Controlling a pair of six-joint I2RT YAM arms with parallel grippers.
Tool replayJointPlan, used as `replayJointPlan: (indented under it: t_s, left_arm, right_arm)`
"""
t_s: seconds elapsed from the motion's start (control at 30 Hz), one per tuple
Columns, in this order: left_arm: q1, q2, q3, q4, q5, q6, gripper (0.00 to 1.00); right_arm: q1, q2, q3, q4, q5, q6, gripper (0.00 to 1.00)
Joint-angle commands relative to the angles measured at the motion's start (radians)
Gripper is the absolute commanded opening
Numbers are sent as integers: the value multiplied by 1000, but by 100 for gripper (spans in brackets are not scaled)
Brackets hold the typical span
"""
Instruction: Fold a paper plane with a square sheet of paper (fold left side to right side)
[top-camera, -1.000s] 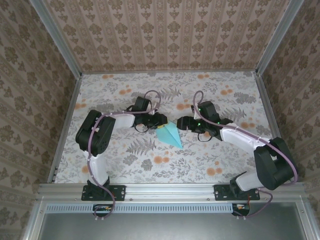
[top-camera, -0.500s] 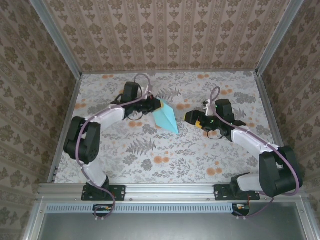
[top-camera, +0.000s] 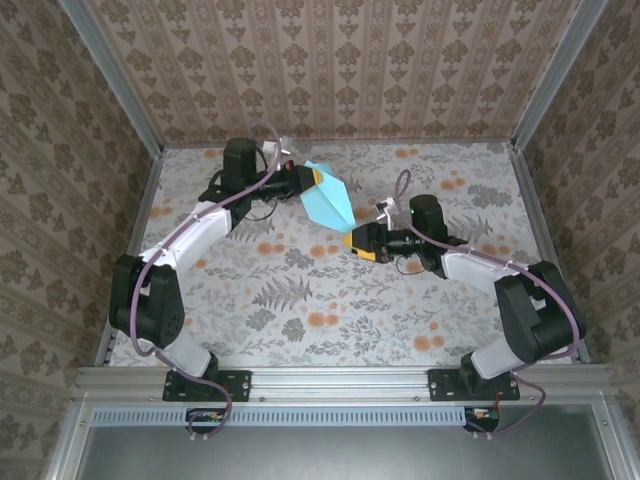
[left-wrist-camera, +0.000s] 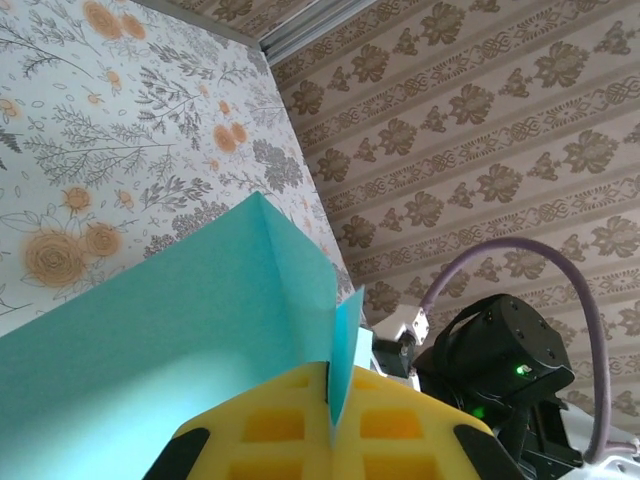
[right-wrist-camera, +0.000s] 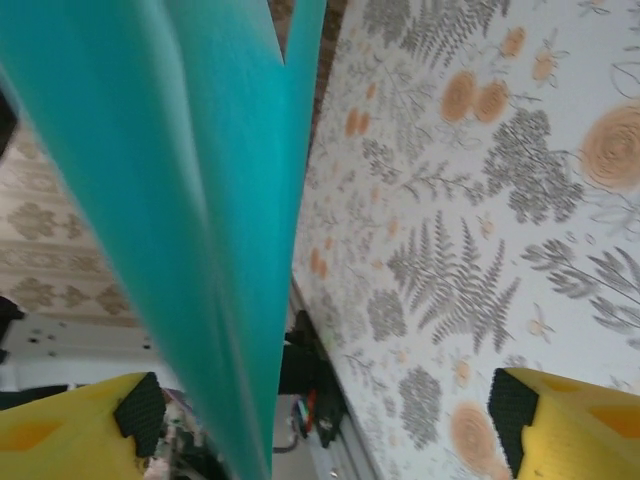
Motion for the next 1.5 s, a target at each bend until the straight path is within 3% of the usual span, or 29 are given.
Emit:
replayJointPlan:
  t_s: [0.0,0.5,0.6,0.73,0.97,1.07,1.17,1.33,1.47]
  left_arm:
    - [-12,-15,-18,51,49,-37,5]
    - [-21,-12,-50,87,82,-41,4]
    - [-20,-12,-55,91,87,-40,5]
    - [-19,-17,-52,64,84,-11,16]
    - [33,-101,-48,-219,-23,185,46]
    - [80,-181,-81,-319,-101,249,55]
    - [133,-266,-136,-358,-174,270,59]
    - [202,-402,-233,-363,-293,258,62]
    - [237,-459,-270,-380,-329,256,63]
  right_arm:
    - [2,10,74,110,-59,57,81]
    - [-33,25,170,105,-29,65,45]
    - [-36,27,174,97,-25,63,34]
    - [-36,17,181,20,-13,24,14]
    - [-34,-47,231,-374,99,-228,6]
    - [-7,-78,290,-643,290,-403,6]
    - [85,-86,373,-877,614,-562,5]
    - [287,-15,490,-1080,1197,-659,6]
    - [414,107,591,-1179,1522,-708,6]
